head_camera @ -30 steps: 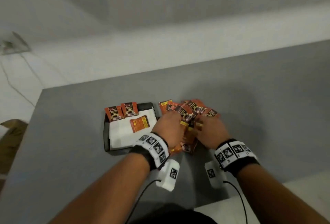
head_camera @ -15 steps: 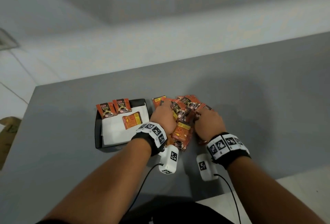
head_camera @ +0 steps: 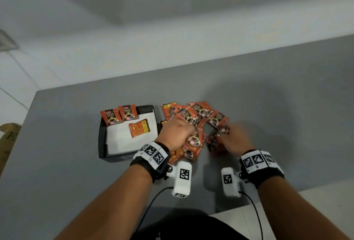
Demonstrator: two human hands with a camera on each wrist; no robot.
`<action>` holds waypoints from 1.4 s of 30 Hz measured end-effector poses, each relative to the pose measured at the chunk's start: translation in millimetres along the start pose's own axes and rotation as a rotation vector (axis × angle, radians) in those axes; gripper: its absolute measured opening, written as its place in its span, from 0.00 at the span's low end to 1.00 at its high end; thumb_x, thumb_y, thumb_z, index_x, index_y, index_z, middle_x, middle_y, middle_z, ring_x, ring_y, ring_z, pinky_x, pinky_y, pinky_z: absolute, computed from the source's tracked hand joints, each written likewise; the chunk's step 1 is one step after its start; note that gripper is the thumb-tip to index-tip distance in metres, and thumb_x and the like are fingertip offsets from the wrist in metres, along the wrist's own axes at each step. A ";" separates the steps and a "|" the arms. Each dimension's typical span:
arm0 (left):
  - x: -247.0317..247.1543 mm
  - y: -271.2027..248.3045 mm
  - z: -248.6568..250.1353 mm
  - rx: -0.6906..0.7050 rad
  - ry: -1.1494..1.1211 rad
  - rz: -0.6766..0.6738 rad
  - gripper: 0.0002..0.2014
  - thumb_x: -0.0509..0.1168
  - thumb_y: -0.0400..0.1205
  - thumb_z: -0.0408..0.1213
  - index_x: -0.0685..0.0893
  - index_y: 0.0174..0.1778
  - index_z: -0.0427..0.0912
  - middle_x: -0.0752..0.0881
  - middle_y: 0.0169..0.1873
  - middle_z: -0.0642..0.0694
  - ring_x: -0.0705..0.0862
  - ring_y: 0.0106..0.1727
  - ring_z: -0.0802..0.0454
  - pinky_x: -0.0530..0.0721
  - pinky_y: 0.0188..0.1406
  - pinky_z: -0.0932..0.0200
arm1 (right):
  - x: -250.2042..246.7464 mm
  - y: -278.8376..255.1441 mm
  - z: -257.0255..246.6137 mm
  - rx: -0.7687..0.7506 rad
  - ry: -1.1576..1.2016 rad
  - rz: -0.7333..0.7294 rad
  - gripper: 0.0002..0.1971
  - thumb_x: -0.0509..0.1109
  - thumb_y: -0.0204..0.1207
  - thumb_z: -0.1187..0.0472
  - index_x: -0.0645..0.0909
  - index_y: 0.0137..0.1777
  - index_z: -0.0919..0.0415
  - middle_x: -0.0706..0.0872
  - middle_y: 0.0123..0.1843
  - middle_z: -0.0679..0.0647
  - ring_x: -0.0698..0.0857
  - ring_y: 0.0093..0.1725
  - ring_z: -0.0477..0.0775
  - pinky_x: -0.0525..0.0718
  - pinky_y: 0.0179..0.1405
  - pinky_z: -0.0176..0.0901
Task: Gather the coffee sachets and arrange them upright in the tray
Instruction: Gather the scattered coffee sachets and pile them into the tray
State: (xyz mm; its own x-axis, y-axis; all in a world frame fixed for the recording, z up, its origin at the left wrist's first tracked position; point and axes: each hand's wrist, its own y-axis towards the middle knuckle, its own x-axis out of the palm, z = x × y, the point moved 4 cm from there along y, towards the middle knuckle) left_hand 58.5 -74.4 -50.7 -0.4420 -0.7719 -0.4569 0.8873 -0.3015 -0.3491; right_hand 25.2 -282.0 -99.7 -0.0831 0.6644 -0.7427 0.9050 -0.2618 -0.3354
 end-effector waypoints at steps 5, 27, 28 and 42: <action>11.8 11.1 -7.7 -0.048 0.253 0.103 0.19 0.77 0.71 0.29 0.79 0.52 0.49 0.84 0.42 0.53 0.85 0.44 0.56 0.80 0.34 0.67 | 16.4 -5.0 3.1 0.020 -0.215 0.030 0.16 0.74 0.77 0.49 0.80 0.58 0.58 0.84 0.59 0.56 0.81 0.60 0.59 0.81 0.63 0.51; 14.8 23.3 1.2 -0.134 0.324 0.037 0.10 0.67 0.76 0.30 0.81 0.53 0.39 0.87 0.39 0.47 0.86 0.36 0.52 0.78 0.25 0.64 | 0.2 64.7 -20.0 -0.069 -0.453 -0.013 0.24 0.67 0.75 0.34 0.82 0.57 0.53 0.86 0.58 0.55 0.83 0.60 0.62 0.80 0.60 0.53; 12.7 26.3 5.8 -0.146 0.327 0.010 0.09 0.65 0.76 0.30 0.80 0.52 0.38 0.87 0.39 0.46 0.86 0.37 0.51 0.78 0.25 0.63 | 1.2 66.0 -17.8 -0.067 -0.478 -0.008 0.24 0.67 0.76 0.35 0.81 0.59 0.53 0.84 0.59 0.56 0.79 0.64 0.63 0.78 0.65 0.56; -4.6 69.4 20.5 -0.042 0.462 0.133 0.10 0.65 0.73 0.35 0.86 0.48 0.45 0.88 0.45 0.47 0.87 0.47 0.46 0.88 0.51 0.49 | -15.4 59.0 -56.8 -0.320 0.057 -0.221 0.06 0.80 0.69 0.60 0.87 0.43 0.55 0.90 0.39 0.51 0.89 0.40 0.52 0.88 0.46 0.48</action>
State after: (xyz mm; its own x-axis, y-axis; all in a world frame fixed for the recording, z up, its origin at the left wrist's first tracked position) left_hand 124.8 -103.2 -56.0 -0.3454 -0.4703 -0.8121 0.9383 -0.1869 -0.2909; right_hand 103.6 -267.9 -75.1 -0.2755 0.7208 -0.6360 0.9529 0.1176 -0.2794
